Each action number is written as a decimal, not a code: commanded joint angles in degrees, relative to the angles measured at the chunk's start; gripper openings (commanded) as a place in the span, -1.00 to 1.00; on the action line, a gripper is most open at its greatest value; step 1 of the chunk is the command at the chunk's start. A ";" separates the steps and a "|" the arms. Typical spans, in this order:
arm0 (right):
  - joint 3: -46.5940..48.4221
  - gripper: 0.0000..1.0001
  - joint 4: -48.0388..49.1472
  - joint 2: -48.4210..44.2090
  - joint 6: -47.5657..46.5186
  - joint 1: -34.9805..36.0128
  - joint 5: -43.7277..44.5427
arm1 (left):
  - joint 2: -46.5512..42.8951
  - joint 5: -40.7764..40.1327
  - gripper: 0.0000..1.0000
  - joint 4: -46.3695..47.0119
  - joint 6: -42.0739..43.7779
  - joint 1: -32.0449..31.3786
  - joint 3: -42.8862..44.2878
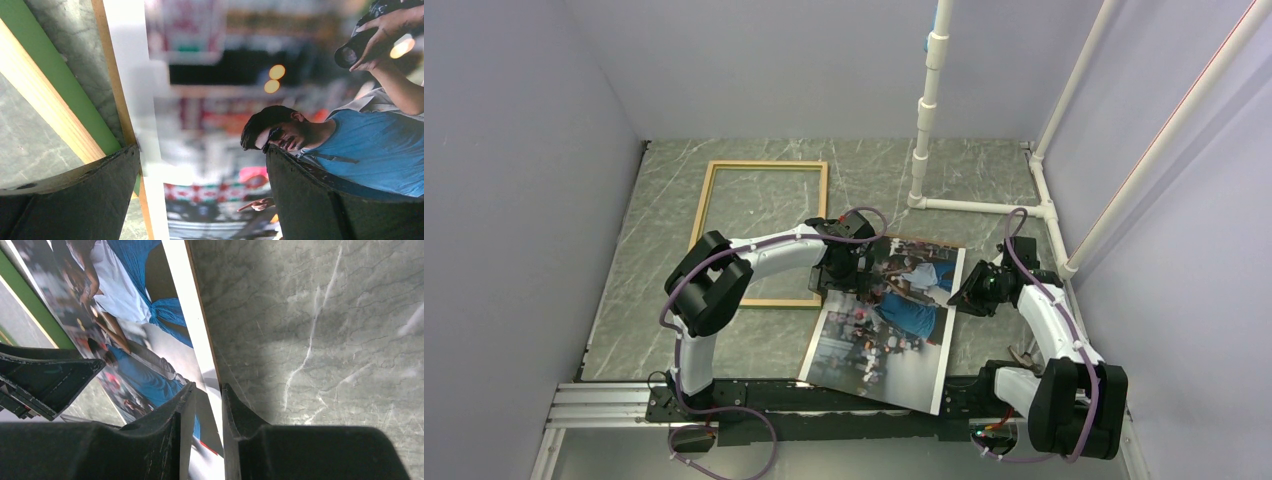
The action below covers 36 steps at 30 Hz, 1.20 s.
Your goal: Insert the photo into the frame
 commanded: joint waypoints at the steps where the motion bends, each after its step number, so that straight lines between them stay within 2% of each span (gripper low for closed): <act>1: 2.84 -0.47 1.47 -0.58 3.22 1.32 -13.67 | 5.04 4.66 0.99 7.69 -0.71 -0.92 -2.03; 10: 6.20 -0.46 -3.19 3.32 -0.64 1.36 -3.93 | 4.94 4.87 0.99 8.07 -0.84 -0.84 -2.08; 20: 6.41 -0.46 -2.55 7.19 -2.98 1.74 0.52 | 4.54 4.83 0.99 8.39 -0.95 -0.73 -2.46; 28: 8.91 -0.48 -2.55 8.47 -3.27 2.81 -1.53 | 4.61 4.96 0.99 8.60 -1.02 -0.71 -2.61; 36: 11.34 -0.56 -4.51 9.39 -4.82 6.12 4.28 | 4.83 5.10 0.99 8.60 -0.99 -0.79 -2.30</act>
